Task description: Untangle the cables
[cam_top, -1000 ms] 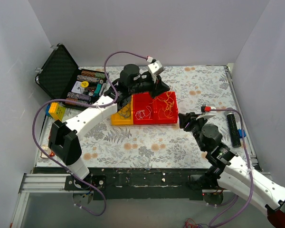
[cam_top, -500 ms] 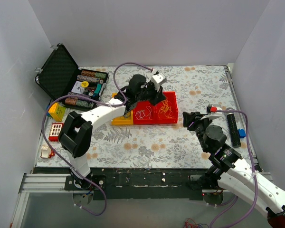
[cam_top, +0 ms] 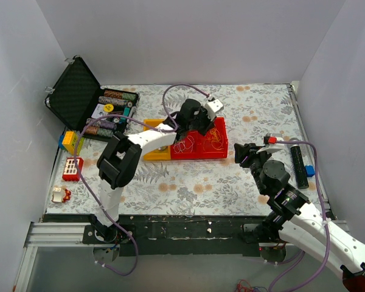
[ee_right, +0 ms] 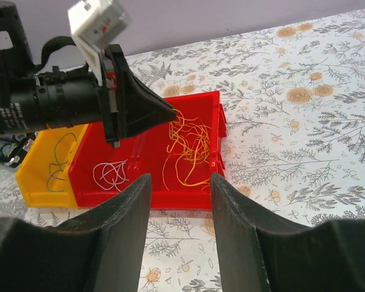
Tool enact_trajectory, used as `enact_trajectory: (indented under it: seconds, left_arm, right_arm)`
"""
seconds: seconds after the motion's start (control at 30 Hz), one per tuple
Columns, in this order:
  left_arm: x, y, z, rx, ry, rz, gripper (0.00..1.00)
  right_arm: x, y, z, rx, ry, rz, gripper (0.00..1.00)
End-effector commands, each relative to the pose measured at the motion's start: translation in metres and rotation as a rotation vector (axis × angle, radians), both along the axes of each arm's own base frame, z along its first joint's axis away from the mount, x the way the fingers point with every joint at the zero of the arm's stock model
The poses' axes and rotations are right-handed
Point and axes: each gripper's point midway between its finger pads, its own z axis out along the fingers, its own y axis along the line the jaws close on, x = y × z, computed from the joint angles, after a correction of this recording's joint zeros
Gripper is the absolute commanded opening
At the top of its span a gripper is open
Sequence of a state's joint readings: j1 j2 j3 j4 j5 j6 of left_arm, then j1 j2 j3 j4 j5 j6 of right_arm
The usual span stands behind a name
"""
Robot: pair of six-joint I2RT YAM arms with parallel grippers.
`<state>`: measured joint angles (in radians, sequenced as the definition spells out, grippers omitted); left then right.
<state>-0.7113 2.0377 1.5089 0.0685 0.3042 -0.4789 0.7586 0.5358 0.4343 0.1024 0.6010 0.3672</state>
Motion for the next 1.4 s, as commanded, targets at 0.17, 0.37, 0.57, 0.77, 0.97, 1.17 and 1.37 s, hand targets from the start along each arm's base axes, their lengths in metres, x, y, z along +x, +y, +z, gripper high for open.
enact_trajectory:
  seconds: [0.17,0.37,0.57,0.77,0.97,1.17,1.37]
  left_arm:
    - [0.004,-0.011,-0.03,0.189,-0.12,0.013,0.09]
    - [0.005,-0.003,-0.013,0.208,-0.147,0.03,0.47]
    - [-0.012,0.007,0.046,0.14,-0.184,0.017,0.71]
    - [-0.034,0.018,0.111,0.06,-0.217,-0.02,0.86]
    - [-0.044,0.041,0.157,0.027,-0.218,-0.006,0.94]
    - [-0.064,0.095,0.147,0.027,-0.047,0.043,0.98]
    - [-0.097,0.148,0.116,0.041,0.107,0.073,0.98]
  right_arm:
    - [0.003,0.0,0.029,0.029,-0.048,-0.004,0.52]
    - [0.003,0.004,0.031,0.027,-0.042,0.015,0.52]
    - [0.003,0.015,0.034,0.023,-0.033,0.062,0.52]
    - [0.001,0.03,0.032,-0.014,0.002,0.139,0.58]
    - [-0.019,0.068,0.027,-0.054,0.021,0.389,0.63]
    - [-0.069,0.115,-0.055,-0.112,0.293,0.763,0.82]
    - [-0.123,0.142,-0.087,-0.115,0.338,1.023,0.86]
